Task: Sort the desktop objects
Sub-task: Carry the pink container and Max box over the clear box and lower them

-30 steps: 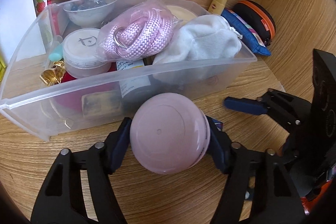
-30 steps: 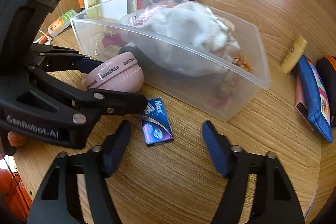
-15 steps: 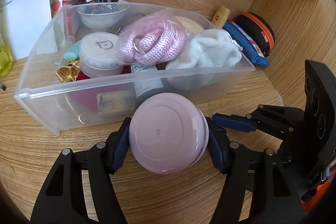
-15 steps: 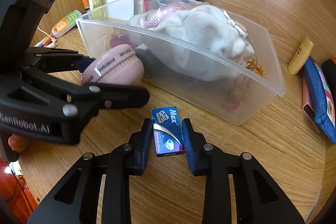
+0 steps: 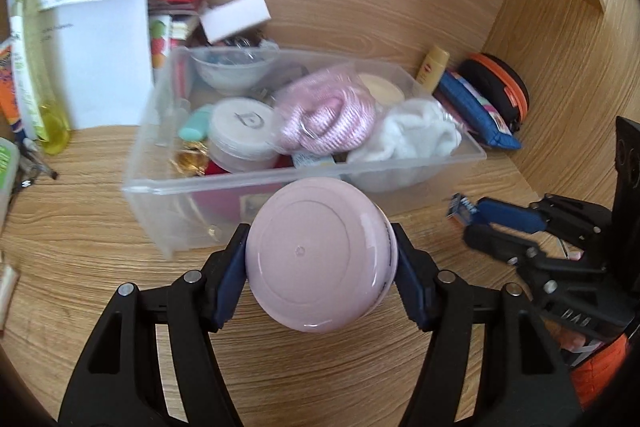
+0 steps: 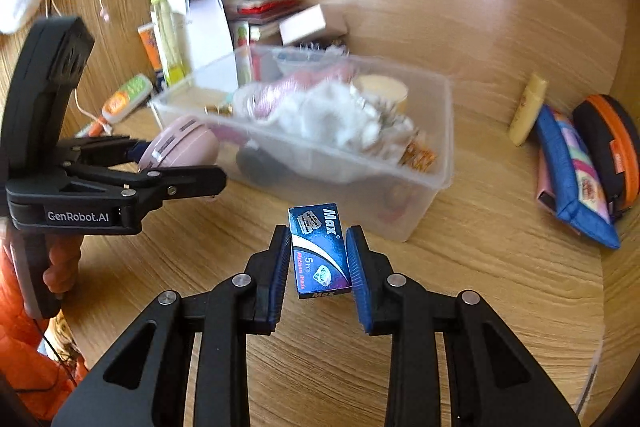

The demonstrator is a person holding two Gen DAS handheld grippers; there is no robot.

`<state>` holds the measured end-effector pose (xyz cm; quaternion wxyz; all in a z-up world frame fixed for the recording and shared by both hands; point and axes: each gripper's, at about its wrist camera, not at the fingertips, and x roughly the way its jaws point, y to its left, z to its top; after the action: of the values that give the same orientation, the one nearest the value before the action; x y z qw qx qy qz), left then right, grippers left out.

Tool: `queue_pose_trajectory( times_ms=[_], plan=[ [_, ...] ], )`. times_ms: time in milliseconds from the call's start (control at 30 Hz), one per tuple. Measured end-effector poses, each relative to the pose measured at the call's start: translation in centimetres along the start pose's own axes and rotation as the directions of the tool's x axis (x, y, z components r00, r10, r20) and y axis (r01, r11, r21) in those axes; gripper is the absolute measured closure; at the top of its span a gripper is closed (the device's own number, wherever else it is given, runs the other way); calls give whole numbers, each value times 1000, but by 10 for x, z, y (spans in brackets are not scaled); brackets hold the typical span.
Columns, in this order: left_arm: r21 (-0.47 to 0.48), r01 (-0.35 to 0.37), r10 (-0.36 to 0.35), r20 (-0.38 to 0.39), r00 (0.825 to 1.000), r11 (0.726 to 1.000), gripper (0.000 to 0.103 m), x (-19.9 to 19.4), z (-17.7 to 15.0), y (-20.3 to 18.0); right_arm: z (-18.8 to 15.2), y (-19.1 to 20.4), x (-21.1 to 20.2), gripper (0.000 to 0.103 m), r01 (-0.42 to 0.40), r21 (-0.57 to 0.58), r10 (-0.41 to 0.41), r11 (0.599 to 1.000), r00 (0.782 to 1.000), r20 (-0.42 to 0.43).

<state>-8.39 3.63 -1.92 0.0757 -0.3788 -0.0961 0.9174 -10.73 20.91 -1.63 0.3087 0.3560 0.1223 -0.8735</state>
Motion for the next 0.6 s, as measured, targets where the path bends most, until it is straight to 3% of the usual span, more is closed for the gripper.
queue_pose_trajectory(
  times_ms=[333, 600],
  plan=[
    [-8, -35, 36, 109, 993, 999, 38, -36, 21, 16, 24, 8, -28, 77, 50, -23, -47, 998, 992, 116],
    [-11, -57, 58, 148, 987, 998, 38, -44, 50, 34, 48, 4, -29, 77, 60, 2, -59, 998, 983, 176]
  ],
)
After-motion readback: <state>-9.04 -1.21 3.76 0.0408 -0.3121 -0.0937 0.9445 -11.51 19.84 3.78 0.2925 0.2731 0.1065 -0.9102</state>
